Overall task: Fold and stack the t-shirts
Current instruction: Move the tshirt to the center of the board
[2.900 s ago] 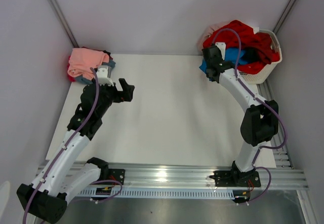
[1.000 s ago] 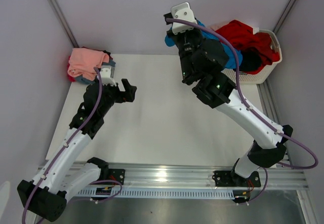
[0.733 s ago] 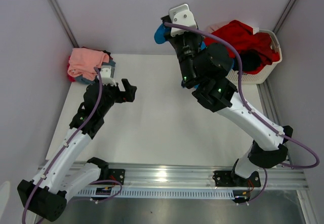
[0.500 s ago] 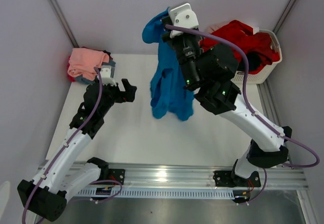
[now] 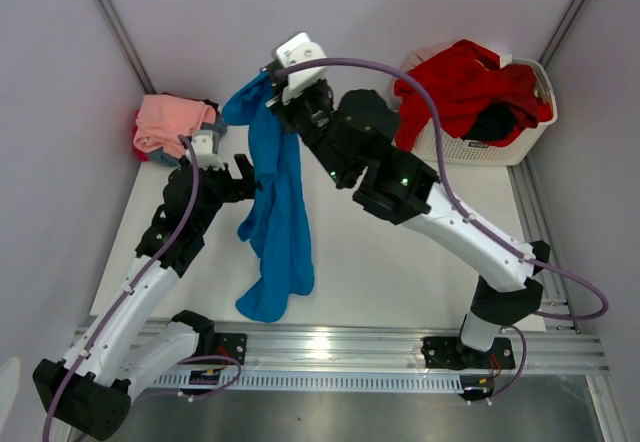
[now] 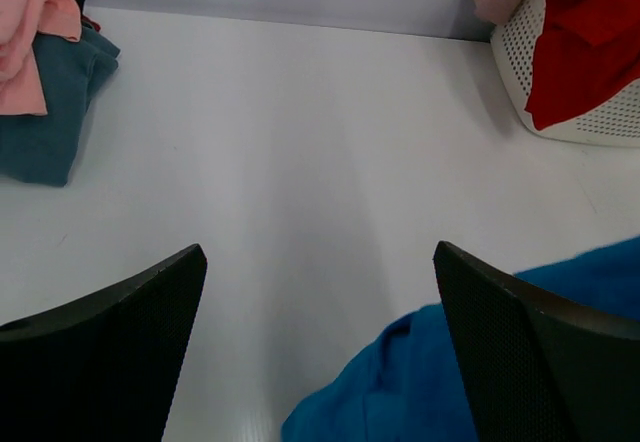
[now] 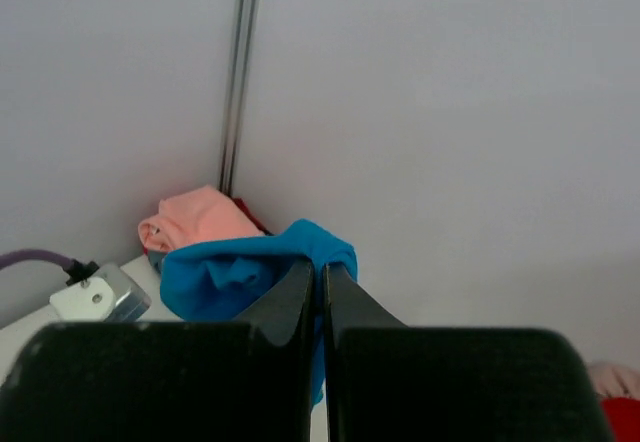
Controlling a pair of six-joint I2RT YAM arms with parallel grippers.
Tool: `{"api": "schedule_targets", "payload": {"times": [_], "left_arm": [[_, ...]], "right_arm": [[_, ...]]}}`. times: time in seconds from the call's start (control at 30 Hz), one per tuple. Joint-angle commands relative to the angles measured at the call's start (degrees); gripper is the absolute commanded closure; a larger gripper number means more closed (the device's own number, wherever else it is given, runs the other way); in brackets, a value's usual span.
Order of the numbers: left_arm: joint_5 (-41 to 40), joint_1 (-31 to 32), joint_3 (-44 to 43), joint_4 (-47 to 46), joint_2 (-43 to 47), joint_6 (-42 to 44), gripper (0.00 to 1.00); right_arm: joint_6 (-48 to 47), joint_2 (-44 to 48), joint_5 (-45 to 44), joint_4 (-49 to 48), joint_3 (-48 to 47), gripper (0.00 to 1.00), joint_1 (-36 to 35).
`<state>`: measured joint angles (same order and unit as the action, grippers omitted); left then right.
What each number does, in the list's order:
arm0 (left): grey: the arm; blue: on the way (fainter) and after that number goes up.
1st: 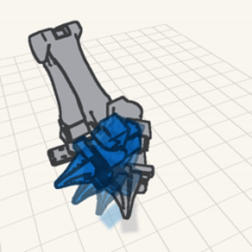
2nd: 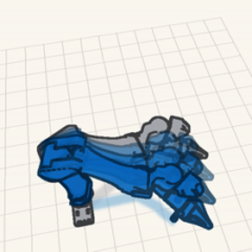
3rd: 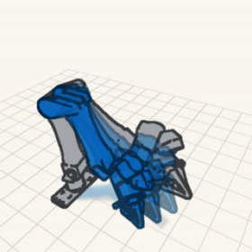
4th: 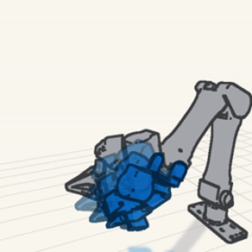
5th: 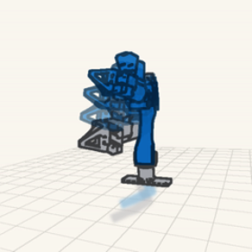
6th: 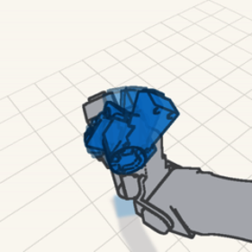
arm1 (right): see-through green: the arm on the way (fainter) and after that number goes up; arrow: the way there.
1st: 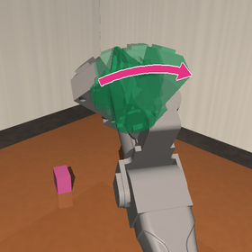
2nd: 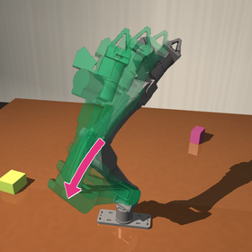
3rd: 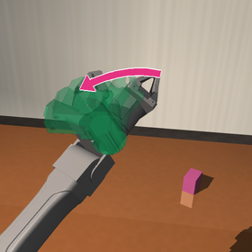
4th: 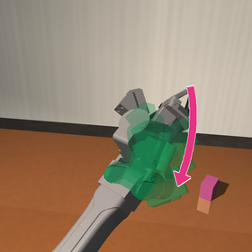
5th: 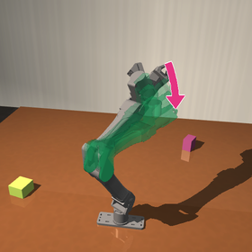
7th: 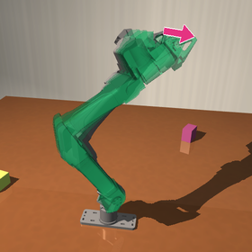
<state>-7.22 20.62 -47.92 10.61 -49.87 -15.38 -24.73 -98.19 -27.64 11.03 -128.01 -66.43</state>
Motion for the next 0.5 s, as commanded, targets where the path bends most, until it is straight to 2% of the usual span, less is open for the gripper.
{"api": "schedule_targets", "payload": {"times": [0.0,0.1,0.13,0.2,0.23,0.27,0.3,0.47], "left_arm": [[-4.4,0.5,-0.2,-0.7,1.1,-1.6,0.01],[-6.2,0.5,0.1,-0.4,2.2,-1.7,0.01],[-6.7,0.5,0.1,-0.4,2.6,-1.8,0.01],[-8.8,0.5,0.2,-0.3,3.7,-2.0,0.01],[-9.7,0.5,0.3,-0.2,4.1,-2.1,0.00],[-11.4,0.5,0.5,0.1,4.9,-2.9,0.01],[-16.5,0.5,0.5,0.6,5.1,-3.6,0.01],[-29.1,0.5,-4.0,8.8,1.4,-7.3,0.01]], "right_arm": [[0.8,-3.1,-1.6,0.1,-0.6,1.00,-1.5],[-5.2,-4.9,-13.1,-2.0,-0.4,1.00,-2.4],[-10.2,-5.9,-20.1,-2.7,-0.1,1.00,-2.4],[-16.3,-5.7,-27.0,-8.4,3.0,1.00,-0.7],[-21.3,-4.0,-32.6,-14.7,8.2,1.00,0.3],[-22.4,-3.0,-35.0,-16.0,10.3,1.00,3.3],[-22.5,-1.7,-38.9,-16.6,12.3,1.00,5.3],[-22.2,10.5,-46.4,-20.2,25.4,1.00,19.0]]}}
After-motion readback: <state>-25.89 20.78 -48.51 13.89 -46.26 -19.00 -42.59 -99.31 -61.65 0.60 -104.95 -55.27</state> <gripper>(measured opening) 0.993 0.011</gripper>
